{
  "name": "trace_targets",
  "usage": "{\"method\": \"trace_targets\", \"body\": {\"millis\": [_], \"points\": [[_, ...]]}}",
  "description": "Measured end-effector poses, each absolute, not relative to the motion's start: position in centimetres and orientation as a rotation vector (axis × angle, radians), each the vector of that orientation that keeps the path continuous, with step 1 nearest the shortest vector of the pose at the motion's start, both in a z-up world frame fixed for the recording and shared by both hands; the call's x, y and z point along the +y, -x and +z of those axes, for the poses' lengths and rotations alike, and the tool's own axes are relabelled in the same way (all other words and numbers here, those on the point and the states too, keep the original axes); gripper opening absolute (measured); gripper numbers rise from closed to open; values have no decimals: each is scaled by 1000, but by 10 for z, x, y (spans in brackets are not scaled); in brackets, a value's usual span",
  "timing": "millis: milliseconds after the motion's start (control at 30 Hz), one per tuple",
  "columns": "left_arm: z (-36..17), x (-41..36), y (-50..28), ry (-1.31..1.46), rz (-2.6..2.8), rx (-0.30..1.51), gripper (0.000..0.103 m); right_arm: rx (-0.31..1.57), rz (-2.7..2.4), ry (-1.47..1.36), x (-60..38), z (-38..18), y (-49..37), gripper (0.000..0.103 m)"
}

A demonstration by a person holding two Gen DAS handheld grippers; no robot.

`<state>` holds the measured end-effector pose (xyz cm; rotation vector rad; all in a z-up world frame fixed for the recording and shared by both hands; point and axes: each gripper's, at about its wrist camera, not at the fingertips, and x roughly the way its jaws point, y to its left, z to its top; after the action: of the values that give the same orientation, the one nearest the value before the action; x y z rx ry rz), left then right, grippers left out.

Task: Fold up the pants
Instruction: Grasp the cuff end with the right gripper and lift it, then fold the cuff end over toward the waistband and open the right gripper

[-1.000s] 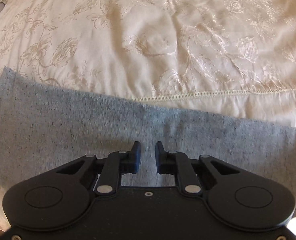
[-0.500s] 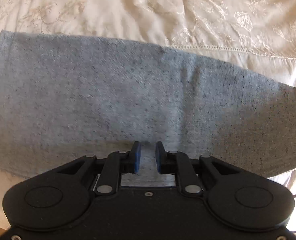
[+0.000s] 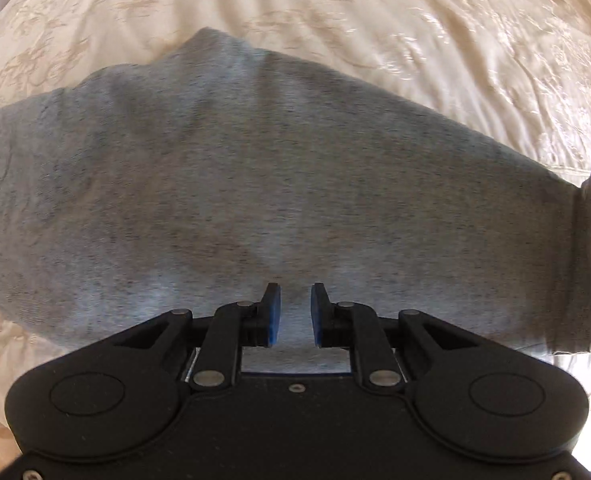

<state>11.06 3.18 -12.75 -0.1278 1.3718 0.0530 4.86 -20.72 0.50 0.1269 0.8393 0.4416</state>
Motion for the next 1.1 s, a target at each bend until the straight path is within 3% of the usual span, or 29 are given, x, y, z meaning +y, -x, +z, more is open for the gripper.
{"method": "trace_targets", "body": {"millis": [100, 167, 233, 300, 567, 667, 733, 867, 1100], "points": [[-130, 59, -107, 125, 85, 1381, 21, 920, 484, -61, -136, -51, -50, 13], [-129, 75, -102, 118, 96, 1384, 21, 970, 494, -35, -106, -83, -52, 21], [-126, 87, -98, 112, 95, 1379, 21, 1033, 500, -32, -89, -100, -53, 23], [-122, 97, -97, 116, 94, 1372, 21, 1032, 507, -56, -88, -98, -50, 28], [-119, 82, -121, 156, -5, 1354, 21, 954, 491, -165, -134, -54, -31, 31], [-118, 58, -131, 162, -72, 1348, 23, 977, 398, -198, -159, -58, -29, 33], [-119, 40, -136, 138, -112, 1348, 30, 999, 347, -194, -168, -67, -33, 33], [-137, 16, -130, 70, -164, 1421, 30, 1025, 266, -214, -178, -85, -46, 33], [-154, 30, -89, 41, -194, 1506, 35, 1026, 282, -240, -174, -90, -68, 33]]}}
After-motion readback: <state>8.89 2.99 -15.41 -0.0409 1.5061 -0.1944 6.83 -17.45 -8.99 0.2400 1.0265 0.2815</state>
